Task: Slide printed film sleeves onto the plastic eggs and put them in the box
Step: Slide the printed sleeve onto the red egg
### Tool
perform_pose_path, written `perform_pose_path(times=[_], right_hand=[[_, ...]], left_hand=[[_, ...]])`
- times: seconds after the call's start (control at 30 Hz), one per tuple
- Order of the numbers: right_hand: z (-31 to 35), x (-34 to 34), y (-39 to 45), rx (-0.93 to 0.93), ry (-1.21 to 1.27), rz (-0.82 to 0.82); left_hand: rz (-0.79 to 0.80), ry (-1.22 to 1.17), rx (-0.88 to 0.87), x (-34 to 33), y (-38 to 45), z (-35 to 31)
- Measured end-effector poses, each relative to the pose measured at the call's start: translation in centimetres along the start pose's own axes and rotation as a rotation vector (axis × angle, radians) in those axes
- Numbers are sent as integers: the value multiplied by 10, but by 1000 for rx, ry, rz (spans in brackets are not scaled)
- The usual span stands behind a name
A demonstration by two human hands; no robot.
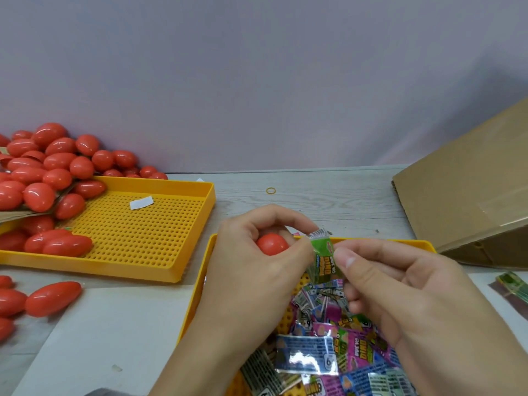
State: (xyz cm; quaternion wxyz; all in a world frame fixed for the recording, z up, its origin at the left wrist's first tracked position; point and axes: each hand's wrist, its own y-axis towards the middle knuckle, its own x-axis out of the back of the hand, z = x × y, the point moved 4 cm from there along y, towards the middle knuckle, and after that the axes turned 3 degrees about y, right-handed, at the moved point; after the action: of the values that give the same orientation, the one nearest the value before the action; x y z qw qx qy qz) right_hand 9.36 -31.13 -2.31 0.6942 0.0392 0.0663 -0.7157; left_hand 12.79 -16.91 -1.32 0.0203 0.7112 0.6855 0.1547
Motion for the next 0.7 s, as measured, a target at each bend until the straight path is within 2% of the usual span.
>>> perform_pose_path(times=[0.17,0.3,0.47,0.53,0.6,0.63,0.7], right_hand=[[-6,2,2,-80,115,55],[6,2,0,63,52,60],[4,4,1,144,36,-30],[6,7,0,220,52,-91],[11,13,-2,310,68,-188],[12,16,-3,342,54,-237],[13,19,-3,365,-2,-315]], left_hand=[[89,-59,-19,-4,0,-5],[109,-42,-17,-3,1,-1],[144,-22,-7,-4,0,2],[231,-151,63,-7,0,5],[280,-427,213,-13,1,9],[279,-534,269,-15,1,9],[236,-577,268,-15,2,11]])
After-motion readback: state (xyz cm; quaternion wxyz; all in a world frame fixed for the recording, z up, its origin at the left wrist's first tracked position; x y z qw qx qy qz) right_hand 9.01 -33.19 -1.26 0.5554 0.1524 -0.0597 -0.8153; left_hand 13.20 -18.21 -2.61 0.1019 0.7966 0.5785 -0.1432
